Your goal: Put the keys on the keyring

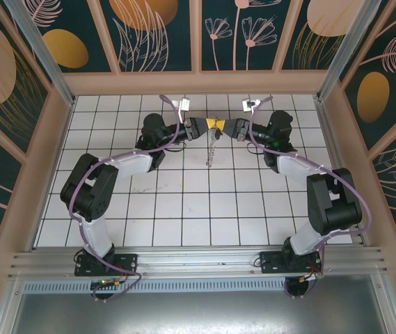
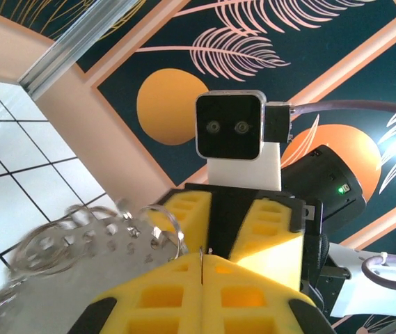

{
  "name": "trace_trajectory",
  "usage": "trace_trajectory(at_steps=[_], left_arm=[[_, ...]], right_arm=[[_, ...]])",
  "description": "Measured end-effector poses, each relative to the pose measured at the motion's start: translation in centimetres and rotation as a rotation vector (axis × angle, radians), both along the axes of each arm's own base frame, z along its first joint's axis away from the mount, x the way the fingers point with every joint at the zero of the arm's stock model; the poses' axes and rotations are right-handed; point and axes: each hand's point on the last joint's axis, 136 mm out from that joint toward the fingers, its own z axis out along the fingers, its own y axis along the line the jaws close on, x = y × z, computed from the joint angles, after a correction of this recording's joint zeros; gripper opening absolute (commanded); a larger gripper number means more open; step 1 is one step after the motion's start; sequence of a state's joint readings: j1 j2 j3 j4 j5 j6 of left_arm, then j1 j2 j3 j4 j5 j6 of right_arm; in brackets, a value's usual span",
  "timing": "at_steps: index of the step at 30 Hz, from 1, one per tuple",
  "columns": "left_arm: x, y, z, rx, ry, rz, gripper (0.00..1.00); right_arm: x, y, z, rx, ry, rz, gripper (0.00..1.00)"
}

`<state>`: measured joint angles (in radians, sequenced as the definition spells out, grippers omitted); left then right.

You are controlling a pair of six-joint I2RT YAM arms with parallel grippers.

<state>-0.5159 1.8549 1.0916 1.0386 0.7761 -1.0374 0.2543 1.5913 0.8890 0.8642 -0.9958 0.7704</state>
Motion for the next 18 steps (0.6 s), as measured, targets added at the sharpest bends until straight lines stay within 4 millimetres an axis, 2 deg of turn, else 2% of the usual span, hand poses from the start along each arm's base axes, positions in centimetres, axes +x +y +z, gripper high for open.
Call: trace_trajectory(at_steps=[6,9,13,18], left_arm=[[0.1,0.2,0.7,-0.026,-0.009,0.013,0.0],[0.2,0.2,0.8,-0.031,-0.001,0.016,0.0],[0.3,0.2,0.9,-0.037,0.001,0.019,0.0],[0.3,0.3,1.3,-0.048,0.001,0.024,0.0]], right_arm=[[-0.2,-3.3,0.4,0.009,-0.008,-0.119,0.41],[-0.8,-4.1,0.6,0.006,-0.027,-0.17,0.42],[-1.4,-4.1,0.7,-0.016,-0.061,-0.222,0.44],[-2.0,-2.7,0.4,-0.071,-0.099,-0.267,0.48]])
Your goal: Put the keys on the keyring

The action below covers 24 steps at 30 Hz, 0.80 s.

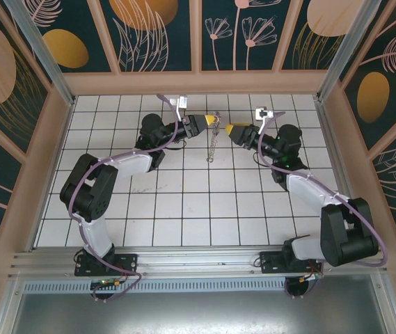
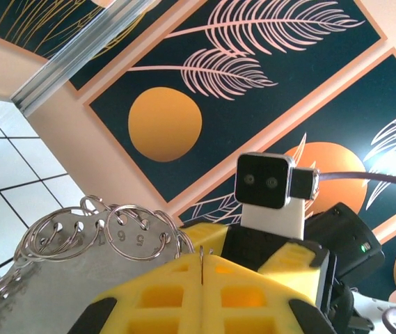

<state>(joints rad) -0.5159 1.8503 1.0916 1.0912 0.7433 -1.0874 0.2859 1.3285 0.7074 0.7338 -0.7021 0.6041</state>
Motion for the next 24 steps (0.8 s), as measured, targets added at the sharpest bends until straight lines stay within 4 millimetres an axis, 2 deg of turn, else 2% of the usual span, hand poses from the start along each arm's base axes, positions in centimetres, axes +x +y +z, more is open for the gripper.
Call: trace_trajectory(at_steps=[4,16,24], left_arm=[[-0.1,0.1,0.4,-0.008,-0.002,0.002,0.0],[-0.3,0.4,1.6,-0.024,-0.02,0.013,0.0],[-0.2,0.4,1.6,-0.025,-0.019,0.016,0.0]], right_arm=[[-0.3,1.1,-0.6,-0.052,-0.019,-0.029,0.49],[-0.9,2.6,-2.1,-0.132,-0.028,-0.037,0.49],[-0.9,3.6,-1.1,-0.139,-0.057,-0.025,0.49]])
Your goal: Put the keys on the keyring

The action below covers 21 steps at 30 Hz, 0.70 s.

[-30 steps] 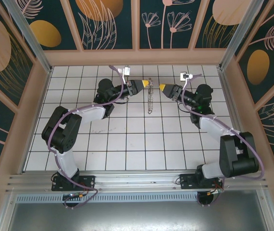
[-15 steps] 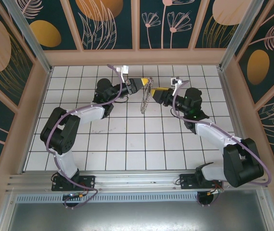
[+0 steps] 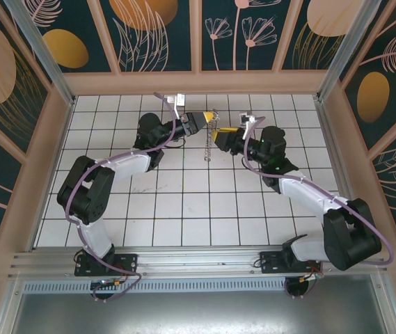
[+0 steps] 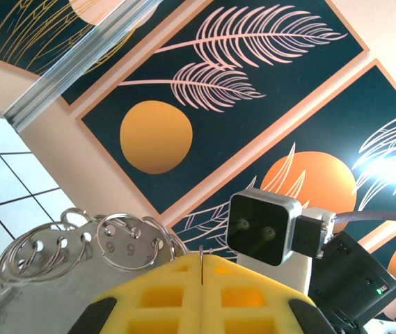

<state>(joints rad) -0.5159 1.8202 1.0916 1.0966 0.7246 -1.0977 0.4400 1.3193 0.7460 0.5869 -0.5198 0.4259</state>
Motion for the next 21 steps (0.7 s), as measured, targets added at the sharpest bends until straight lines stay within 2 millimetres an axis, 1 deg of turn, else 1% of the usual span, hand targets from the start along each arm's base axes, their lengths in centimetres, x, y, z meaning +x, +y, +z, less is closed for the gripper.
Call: trace_trajectory(at_steps=[4,7,10,14,19,21], left_arm=[[0.0,0.0,0.0,0.0,0.0,0.0,0.0],[0.0,0.0,0.0,0.0,0.0,0.0,0.0],[0.0,0.0,0.0,0.0,0.0,0.0,0.0],[0.0,0.0,0.0,0.0,0.0,0.0,0.0],[0.1,0.0,0.0,-0.001,0.001,0.004,0.0],[0.1,0.0,0.0,-0.001,0.001,0.004,0.0]], right_arm=[[0.2,0.4,0.2,-0.003,-0.005,0.003,0.49],[0.6,0.4,0.0,-0.012,-0.002,-0.008,0.46],[0.9,0.4,-0.1,-0.024,-0.007,-0.018,0.36],[1.1,0.7,0.2,-0.028,-0.016,-0.012,0.19],[0.7,1.3,0.5,-0.037,-0.032,0.02,0.08],[0.4,1.6,0.4,-0.042,-0.034,0.034,0.01]])
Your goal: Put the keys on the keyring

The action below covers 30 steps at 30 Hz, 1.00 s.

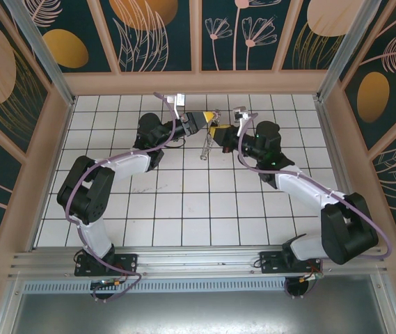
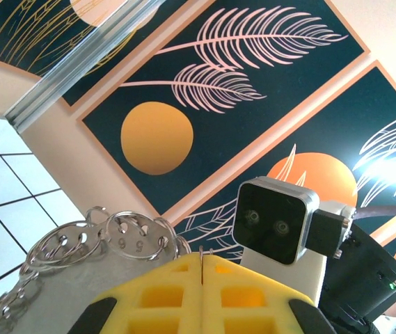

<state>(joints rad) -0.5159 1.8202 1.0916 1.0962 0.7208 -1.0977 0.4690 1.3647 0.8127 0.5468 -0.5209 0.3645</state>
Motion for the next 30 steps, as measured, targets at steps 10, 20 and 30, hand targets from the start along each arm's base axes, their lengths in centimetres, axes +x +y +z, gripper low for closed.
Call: trace_trajectory(at_steps=[10,20,30], left_arm=[[0.0,0.0,-0.2,0.002,0.005,0.004,0.0],[-0.2,0.1,-0.7,0.005,0.011,0.001,0.0],[0.3,0.3,-0.8,-0.001,0.02,0.036,0.0]], right_arm=[[-0.9,0.4,0.1,-0.016,-0.005,0.022,0.0],[-1.4,1.3,-0.3,-0.025,0.01,0.039,0.0],[-3.1,1.0,-0.8,-0.014,0.063,0.111,0.39]])
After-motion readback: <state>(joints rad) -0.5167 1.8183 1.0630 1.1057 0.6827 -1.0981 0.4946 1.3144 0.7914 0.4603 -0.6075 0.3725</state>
